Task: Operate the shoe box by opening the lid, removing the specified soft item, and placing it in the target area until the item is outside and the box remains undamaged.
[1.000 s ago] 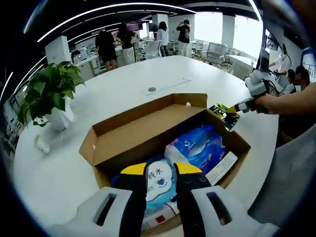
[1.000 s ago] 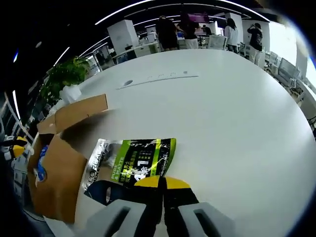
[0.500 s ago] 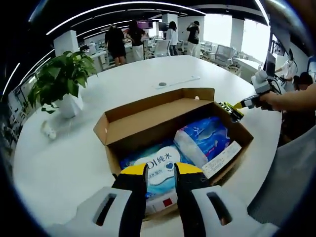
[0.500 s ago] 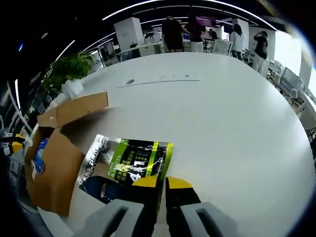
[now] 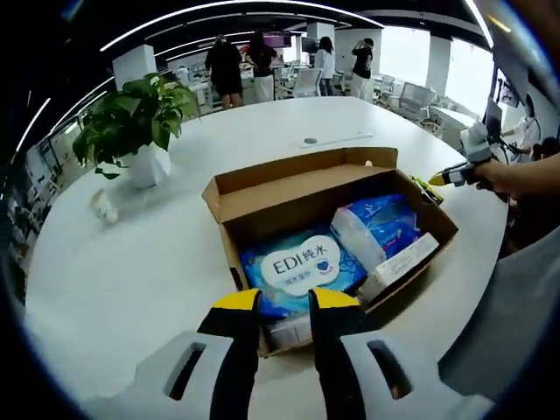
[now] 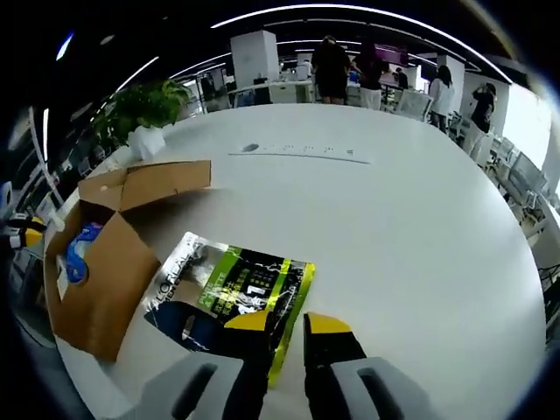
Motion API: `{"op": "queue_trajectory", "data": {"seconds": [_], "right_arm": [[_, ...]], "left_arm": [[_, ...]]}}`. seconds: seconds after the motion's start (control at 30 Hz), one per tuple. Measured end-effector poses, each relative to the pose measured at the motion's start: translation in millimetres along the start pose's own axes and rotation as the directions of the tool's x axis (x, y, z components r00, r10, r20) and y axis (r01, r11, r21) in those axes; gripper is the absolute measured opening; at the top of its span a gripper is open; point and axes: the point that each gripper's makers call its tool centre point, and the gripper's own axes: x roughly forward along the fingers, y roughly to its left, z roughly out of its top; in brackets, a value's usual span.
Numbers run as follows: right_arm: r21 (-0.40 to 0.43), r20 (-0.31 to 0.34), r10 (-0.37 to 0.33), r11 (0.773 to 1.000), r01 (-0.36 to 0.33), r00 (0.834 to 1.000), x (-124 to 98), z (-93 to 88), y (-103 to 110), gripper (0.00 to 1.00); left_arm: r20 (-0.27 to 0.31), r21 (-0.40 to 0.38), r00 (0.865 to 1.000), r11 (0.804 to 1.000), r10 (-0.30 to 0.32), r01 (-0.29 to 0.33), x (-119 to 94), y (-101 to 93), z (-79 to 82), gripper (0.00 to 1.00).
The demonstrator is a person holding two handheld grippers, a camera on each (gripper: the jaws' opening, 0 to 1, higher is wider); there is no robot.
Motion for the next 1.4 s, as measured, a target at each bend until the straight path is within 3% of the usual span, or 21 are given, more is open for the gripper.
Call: {"op": "queue_trajectory", "data": {"seconds": [0.27, 0.47, 0.8, 1.0, 1.4], "right_arm": [[-0.132, -0.004, 0.03, 0.991, -0.031, 1.0, -5.3, 2.2, 11.4, 0.18], [-0.211, 0.011, 0.09, 0.974, -0.086, 0.996, -11.5, 11.1, 28.8, 0.23], [-0.374, 0.057, 0.188, 0.915, -0.154, 0.981, -26.2, 31.8, 63.1, 0.27], [-0.403, 0.084, 0.236, 0.897, -0.183, 0.968, -34.0, 47.5, 81.0, 0.28], [-0.501, 0.123, 0.334, 0.833, -0.232, 0.934, -46.3, 69.7, 123.5, 0.27]], "left_arm": [[-0.004, -0.02, 1.0, 1.0, 0.022, -0.022, -4.0, 8.6, -8.8, 0.21], [-0.017, -0.036, 0.999, 0.998, 0.042, -0.042, -4.8, 17.9, -17.5, 0.21], [-0.039, -0.076, 0.997, 0.995, 0.06, -0.063, -2.3, 25.4, -34.2, 0.2], [-0.038, -0.107, 0.997, 0.992, 0.068, -0.071, 0.9, 27.2, -40.1, 0.2], [-0.024, -0.183, 0.996, 0.98, 0.08, -0.084, 7.4, 29.0, -46.2, 0.14]]}}
